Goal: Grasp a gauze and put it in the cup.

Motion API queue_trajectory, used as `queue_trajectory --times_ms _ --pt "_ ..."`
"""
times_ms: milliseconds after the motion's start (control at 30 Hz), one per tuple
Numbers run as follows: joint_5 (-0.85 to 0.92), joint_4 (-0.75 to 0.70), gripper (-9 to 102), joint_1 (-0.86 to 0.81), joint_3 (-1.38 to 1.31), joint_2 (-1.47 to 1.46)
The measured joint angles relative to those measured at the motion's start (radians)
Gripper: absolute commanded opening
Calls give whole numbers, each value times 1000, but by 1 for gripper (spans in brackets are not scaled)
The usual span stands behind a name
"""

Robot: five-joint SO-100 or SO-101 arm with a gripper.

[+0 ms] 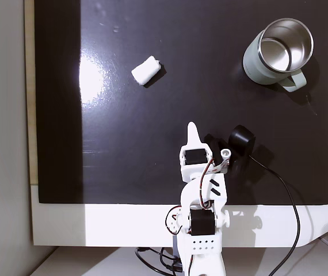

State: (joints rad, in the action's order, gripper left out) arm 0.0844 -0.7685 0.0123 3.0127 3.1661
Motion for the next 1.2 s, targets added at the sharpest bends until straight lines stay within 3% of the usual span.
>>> queue_trajectory --times_ms 900,1200 --pt "-74 -35 0 -34 -8 0" --pt "-64 -123 0 26 -272 -172"
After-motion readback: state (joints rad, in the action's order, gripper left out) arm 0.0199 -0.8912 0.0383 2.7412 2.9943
